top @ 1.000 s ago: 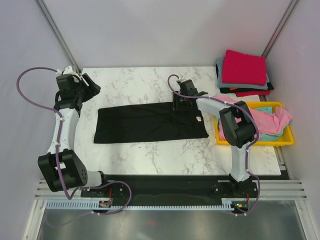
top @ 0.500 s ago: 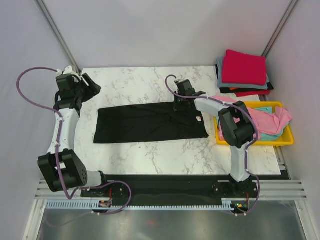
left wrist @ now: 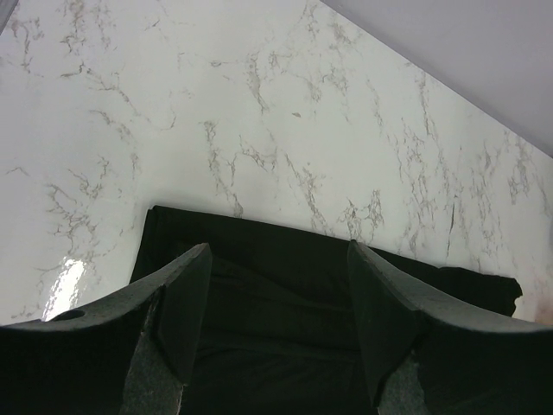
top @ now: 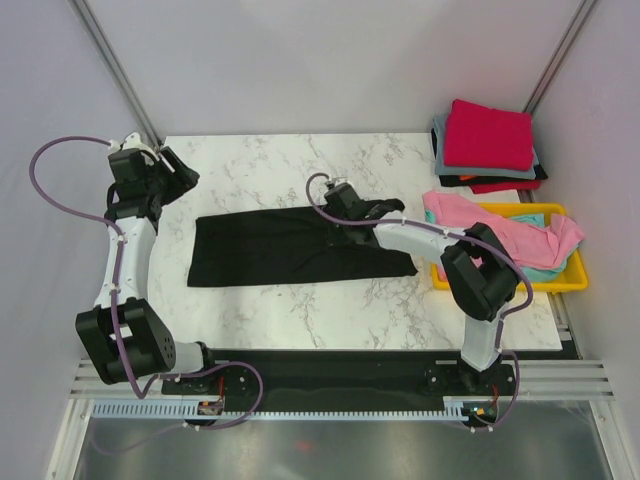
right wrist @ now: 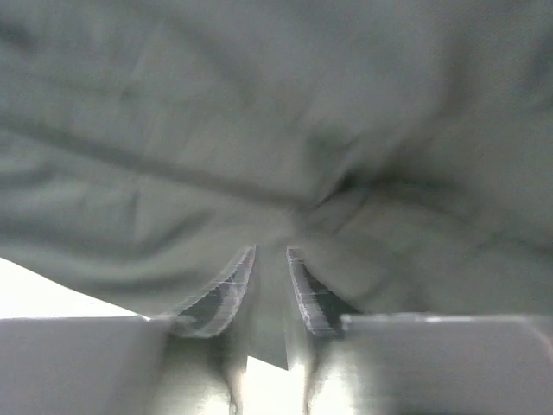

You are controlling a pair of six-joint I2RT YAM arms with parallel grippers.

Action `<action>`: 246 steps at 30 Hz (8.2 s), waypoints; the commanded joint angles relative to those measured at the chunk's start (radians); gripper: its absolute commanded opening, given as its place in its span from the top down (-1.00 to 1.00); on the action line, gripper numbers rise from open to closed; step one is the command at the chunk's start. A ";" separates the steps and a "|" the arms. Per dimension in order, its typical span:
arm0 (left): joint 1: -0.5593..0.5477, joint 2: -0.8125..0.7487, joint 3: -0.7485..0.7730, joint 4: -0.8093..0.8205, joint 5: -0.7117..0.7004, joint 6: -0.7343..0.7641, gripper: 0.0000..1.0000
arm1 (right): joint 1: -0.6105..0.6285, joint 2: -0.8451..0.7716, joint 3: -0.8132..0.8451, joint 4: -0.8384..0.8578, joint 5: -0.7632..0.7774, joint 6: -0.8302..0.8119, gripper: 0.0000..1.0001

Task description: Fold and stack the t-shirts

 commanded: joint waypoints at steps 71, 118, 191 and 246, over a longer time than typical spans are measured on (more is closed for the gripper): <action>-0.324 0.517 0.249 -0.285 0.035 0.006 -0.38 | -0.210 0.009 -0.097 -0.140 -0.091 0.101 -0.29; -0.839 0.186 0.038 -0.494 -0.528 -0.143 -0.39 | -0.285 0.905 1.055 0.512 -0.557 0.156 -0.65; -0.711 -0.301 0.015 -0.600 -0.338 0.032 -0.47 | -0.014 -0.082 -0.049 0.331 -0.493 0.058 0.10; -0.603 -0.407 -0.301 -0.419 -0.202 0.008 -0.41 | 0.273 -0.416 -0.473 0.138 -0.250 0.099 0.13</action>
